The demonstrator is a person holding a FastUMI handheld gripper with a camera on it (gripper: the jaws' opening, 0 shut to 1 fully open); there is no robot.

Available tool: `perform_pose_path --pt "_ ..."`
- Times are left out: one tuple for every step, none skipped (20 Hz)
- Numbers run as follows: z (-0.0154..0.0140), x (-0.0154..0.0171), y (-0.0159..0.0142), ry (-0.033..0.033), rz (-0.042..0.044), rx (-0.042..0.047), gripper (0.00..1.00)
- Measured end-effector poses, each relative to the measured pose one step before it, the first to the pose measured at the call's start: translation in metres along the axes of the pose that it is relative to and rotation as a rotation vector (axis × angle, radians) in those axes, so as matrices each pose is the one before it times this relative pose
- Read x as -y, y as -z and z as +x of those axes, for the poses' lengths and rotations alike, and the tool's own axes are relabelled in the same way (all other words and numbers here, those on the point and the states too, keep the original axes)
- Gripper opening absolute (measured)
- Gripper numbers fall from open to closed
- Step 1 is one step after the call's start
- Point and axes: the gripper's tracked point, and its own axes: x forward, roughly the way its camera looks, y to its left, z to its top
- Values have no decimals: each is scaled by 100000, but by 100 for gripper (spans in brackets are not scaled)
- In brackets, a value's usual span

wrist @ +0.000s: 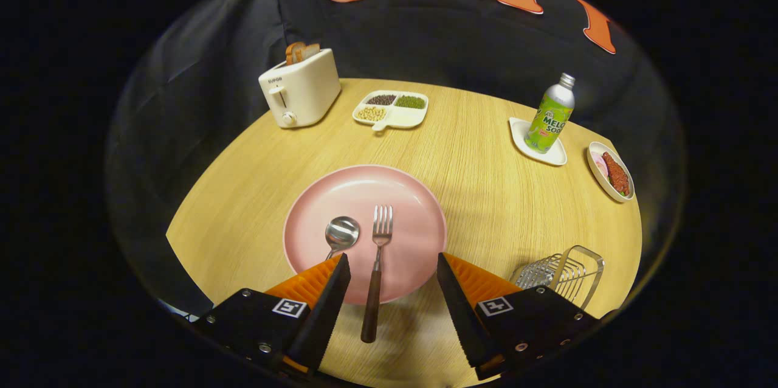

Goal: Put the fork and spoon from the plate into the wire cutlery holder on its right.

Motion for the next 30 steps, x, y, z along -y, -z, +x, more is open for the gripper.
perform_pose_path --pt "237 -404 441 -585 -486 -2747 83" --pt "377 -220 237 -228 -299 -2258 79" --pt "579 -174 238 -84 -458 -2037 75" --pt "383 -262 268 -285 -445 -2256 72" --pt "396 -111 435 614 -383 -2243 68" --pt "403 -38 331 676 -275 -2420 63" --pt "368 -71 433 681 -244 -2675 55" --pt "245 -27 302 343 -11 -2321 50" --pt "169 -91 -81 459 344 -954 44" --pt "232 41 124 719 39 -1470 40" --pt "275 -8 91 328 -102 -1418 32" --pt "137 39 106 607 -81 -1826 29" --pt "164 -31 59 422 354 -1518 23" --pt "249 -222 65 -1017 301 -1882 20" --pt "83 -288 -38 -1106 1226 -1067 15" --pt "195 -34 -312 -488 1829 681 12" --pt "-148 102 -88 -419 1327 159 9" --pt "-230 10 -246 -632 1249 749 7" --pt "-316 146 -295 80 1381 1430 6" --pt "-416 101 -427 -628 1401 1921 5" --pt "-481 196 -335 -210 1537 1792 5" --pt "-722 250 -178 -394 1487 1516 5" --pt "-667 323 -348 -71 1458 1566 5" --pt "-791 333 -199 -233 1291 1410 5" --pt "-908 366 -227 -70 1008 1113 5" --pt "-812 203 -228 -430 545 1656 5" --pt "-834 235 -330 -136 375 1726 5" --pt "-801 248 -276 -242 444 1503 5" --pt "-875 331 -239 -89 843 778 5" --pt "-892 349 -248 152 1192 1173 5"
